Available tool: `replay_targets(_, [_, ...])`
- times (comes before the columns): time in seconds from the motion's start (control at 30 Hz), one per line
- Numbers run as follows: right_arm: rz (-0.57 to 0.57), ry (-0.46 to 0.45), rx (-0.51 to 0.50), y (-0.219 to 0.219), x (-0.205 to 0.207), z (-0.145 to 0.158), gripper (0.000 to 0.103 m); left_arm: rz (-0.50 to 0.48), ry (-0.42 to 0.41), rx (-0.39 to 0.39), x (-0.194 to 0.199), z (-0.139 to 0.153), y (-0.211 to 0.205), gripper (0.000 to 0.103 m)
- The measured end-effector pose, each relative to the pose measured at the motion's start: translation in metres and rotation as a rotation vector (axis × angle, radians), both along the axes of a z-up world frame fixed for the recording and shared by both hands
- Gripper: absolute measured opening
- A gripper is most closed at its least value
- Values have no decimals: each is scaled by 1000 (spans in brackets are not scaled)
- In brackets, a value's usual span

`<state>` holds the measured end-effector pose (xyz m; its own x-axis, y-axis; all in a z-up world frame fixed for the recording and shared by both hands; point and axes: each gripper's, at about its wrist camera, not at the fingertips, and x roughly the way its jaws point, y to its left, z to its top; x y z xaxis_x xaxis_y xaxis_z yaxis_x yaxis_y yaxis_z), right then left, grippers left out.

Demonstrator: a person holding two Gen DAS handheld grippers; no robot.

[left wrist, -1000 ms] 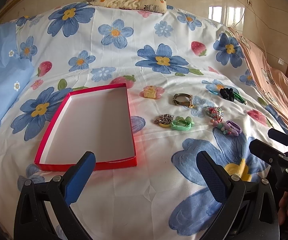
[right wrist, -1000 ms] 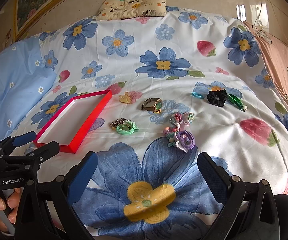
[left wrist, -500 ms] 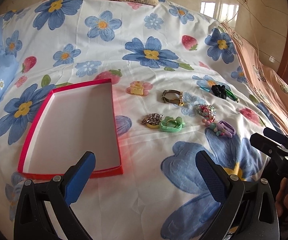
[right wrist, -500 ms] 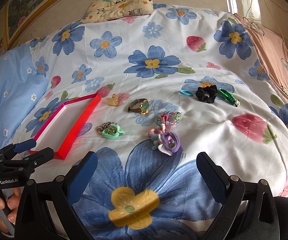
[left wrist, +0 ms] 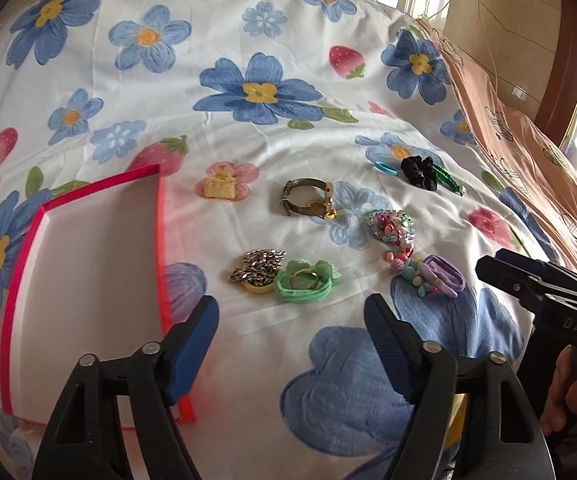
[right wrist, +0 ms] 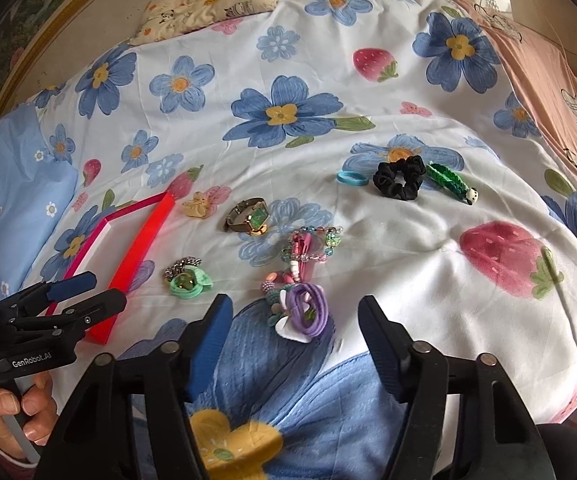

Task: Organize jewelry
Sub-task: 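Grasp the green hair tie with the left tool while the right tool grasps the purple hair tie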

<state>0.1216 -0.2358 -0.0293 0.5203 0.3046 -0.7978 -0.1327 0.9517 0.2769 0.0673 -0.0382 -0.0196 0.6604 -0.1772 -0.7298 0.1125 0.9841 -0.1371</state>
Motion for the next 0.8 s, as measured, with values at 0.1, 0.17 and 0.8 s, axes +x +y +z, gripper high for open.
replay_targets(0.1, [-4, 33, 3, -2, 9, -9, 54, -23, 19, -17, 17, -4, -6, 69])
replay_targets(0.17, [-3, 51, -2, -3, 14, -14, 50, -38, 27, -26, 25, -8, -10, 62])
replay_targets(0.8, [27, 165, -11, 1, 36, -53, 7, -75, 148, -77, 82, -56, -19, 9])
